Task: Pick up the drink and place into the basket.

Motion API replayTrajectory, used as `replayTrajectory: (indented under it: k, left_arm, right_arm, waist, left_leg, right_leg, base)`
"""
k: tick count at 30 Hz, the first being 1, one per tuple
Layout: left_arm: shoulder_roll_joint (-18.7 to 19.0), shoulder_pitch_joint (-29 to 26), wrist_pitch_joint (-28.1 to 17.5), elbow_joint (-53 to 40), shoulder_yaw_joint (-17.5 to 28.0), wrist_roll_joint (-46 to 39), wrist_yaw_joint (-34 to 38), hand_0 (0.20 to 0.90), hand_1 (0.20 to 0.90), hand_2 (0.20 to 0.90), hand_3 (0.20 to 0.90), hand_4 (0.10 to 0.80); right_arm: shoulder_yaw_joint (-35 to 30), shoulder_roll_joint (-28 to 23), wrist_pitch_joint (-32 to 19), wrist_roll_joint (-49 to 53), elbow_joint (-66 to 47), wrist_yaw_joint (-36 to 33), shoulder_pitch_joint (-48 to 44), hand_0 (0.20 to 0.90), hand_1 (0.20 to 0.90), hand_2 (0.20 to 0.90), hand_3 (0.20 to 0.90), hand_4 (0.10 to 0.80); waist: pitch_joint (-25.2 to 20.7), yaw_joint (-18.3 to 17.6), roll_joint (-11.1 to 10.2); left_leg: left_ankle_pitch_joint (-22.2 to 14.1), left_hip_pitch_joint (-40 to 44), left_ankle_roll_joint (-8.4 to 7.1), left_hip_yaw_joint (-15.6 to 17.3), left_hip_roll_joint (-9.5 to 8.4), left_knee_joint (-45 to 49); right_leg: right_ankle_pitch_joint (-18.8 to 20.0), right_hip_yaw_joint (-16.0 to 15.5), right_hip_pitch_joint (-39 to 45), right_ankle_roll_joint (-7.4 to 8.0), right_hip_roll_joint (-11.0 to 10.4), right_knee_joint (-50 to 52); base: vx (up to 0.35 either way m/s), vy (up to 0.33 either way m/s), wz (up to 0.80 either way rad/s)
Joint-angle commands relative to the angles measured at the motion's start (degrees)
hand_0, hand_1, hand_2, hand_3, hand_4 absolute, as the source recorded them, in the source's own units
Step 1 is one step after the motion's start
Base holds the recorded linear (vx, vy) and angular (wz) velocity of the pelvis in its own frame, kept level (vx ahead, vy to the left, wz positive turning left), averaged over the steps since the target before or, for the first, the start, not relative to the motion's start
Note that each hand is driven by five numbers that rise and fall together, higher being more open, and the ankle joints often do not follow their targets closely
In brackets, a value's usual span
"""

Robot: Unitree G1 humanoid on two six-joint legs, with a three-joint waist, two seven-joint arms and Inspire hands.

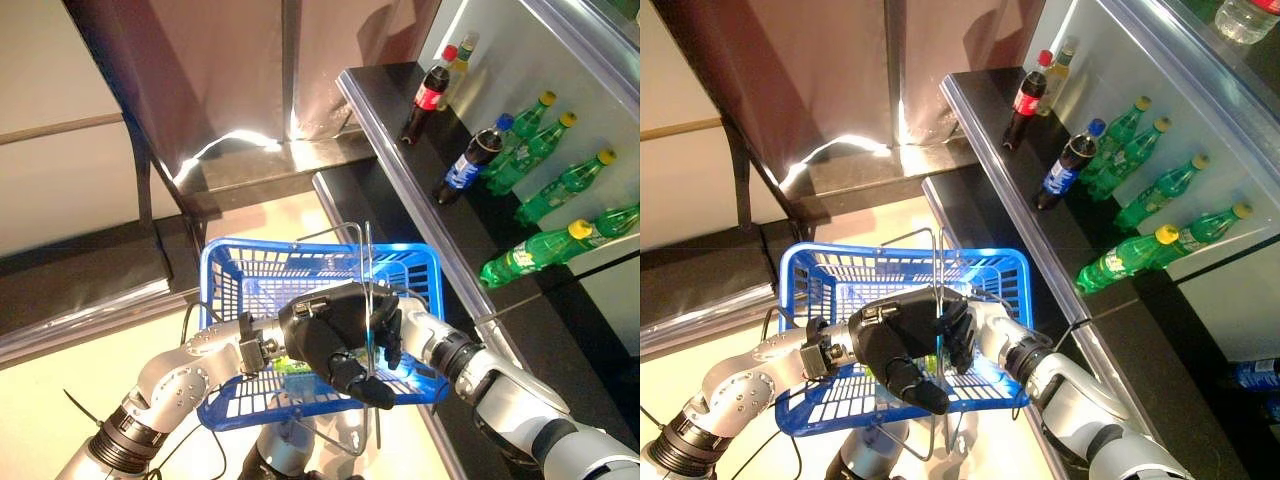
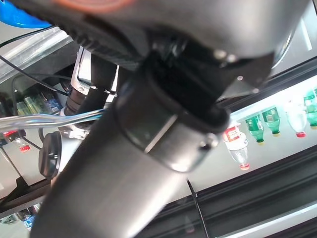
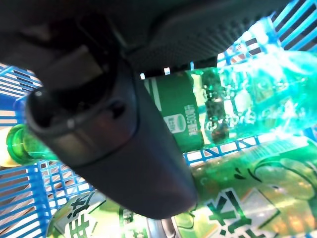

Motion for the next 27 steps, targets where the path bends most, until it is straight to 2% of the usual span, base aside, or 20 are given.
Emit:
replayTrajectory:
  k: [1, 10, 11, 12, 13, 20, 27]
  left_arm:
    - [-12.47, -5.75, -9.57, -13.61, -1.89, -10.16, -10.09, 0.300, 0.300, 0.300, 0.200, 0.100]
    - [-12.82, -4.00, -11.36, -12.60, 0.13, -9.06, -6.24, 0.300, 0.300, 0.300, 0.200, 0.100]
    - [-12.84, -3.60, -11.58, -12.46, 0.68, -9.05, -5.65, 0.300, 0.300, 0.300, 0.200, 0.100]
    - [-12.77, -3.35, -11.97, -12.33, 1.08, -9.01, -5.12, 0.300, 0.300, 0.300, 0.200, 0.100]
    - [-12.82, -2.82, -12.61, -11.95, 1.85, -8.75, -4.70, 0.300, 0.300, 0.300, 0.200, 0.100]
    - [-13.61, -0.73, -15.56, -10.01, 6.10, -7.49, 0.72, 0.300, 0.300, 0.300, 0.200, 0.100]
    - [-14.52, -0.10, -18.25, -9.10, 8.64, -5.31, 7.17, 0.300, 0.300, 0.300, 0.200, 0.100]
  right_arm:
    - [2.33, 2.84, -1.80, -0.21, 3.12, -2.68, -2.13, 0.900, 0.900, 0.900, 0.900, 0.800]
    - [0.47, 1.11, -0.75, 0.91, -1.41, -4.56, -1.14, 0.900, 0.900, 0.900, 0.900, 0.800]
    - [0.02, 0.46, -0.61, 0.90, -2.30, -4.85, -0.80, 0.900, 0.900, 0.900, 0.900, 0.800]
    - [-0.04, 0.37, -0.55, 1.09, -2.69, -5.12, -0.67, 0.900, 0.900, 0.900, 0.900, 0.800]
    - [-0.70, -0.33, -0.02, 1.05, -4.24, -5.30, -0.07, 0.900, 0.900, 0.900, 0.900, 0.800]
    - [-3.59, -4.65, 2.20, 1.98, -13.91, -6.40, 2.54, 0.900, 0.900, 0.900, 0.900, 0.800]
    - [-7.89, -8.23, 1.73, 2.23, -20.89, -6.87, 5.71, 0.900, 0.900, 0.900, 0.900, 0.800]
  waist:
    - [-18.91, -0.37, 1.07]
    - [-18.81, -1.45, 1.22]
    - [-18.74, -1.74, 1.53]
    - [-18.89, -1.91, 1.30]
    - [-18.75, -2.34, 1.66]
    - [-18.26, -4.72, 1.99]
    - [-18.11, -7.63, 2.29]
  left_leg:
    - [-3.66, 5.75, 0.76, -0.52, 0.68, -4.18]
    - [-3.64, 5.84, 0.89, 0.31, 0.61, -4.18]
    - [-2.04, 5.18, 1.28, 0.15, 0.00, -4.18]
    - [-3.47, 5.69, 0.99, 0.55, 0.54, -4.18]
    - [-1.99, 5.10, 1.34, 0.67, 0.07, -4.18]
    - [-2.29, 5.32, 1.41, 3.40, 0.89, -4.18]
    - [-2.37, 5.26, 1.80, 5.58, 1.40, -4.18]
  right_leg:
    - [2.82, -0.82, -0.98, -2.32, 2.65, 0.47]
    - [3.15, -0.05, -1.27, -2.08, 2.64, 0.41]
    - [4.57, -0.65, -1.94, -2.05, 1.99, 0.57]
    - [3.32, 0.10, -1.44, -1.93, 2.48, 0.37]
    - [4.68, -0.41, -2.09, -1.95, 1.90, 0.53]
    - [4.83, 1.28, -2.58, -1.76, 1.77, 0.42]
    - [5.21, 3.11, -3.39, -1.46, 1.58, 0.26]
  base:
    - [0.000, 0.000, 0.00]
    - [-0.008, 0.013, 0.00]
    - [-0.003, 0.041, -0.03]
    - [-0.076, 0.118, -0.05]
    - [-0.008, 0.031, -0.06]
    - [-0.019, 0.023, -0.16]
    - [-0.011, 0.001, -0.15]
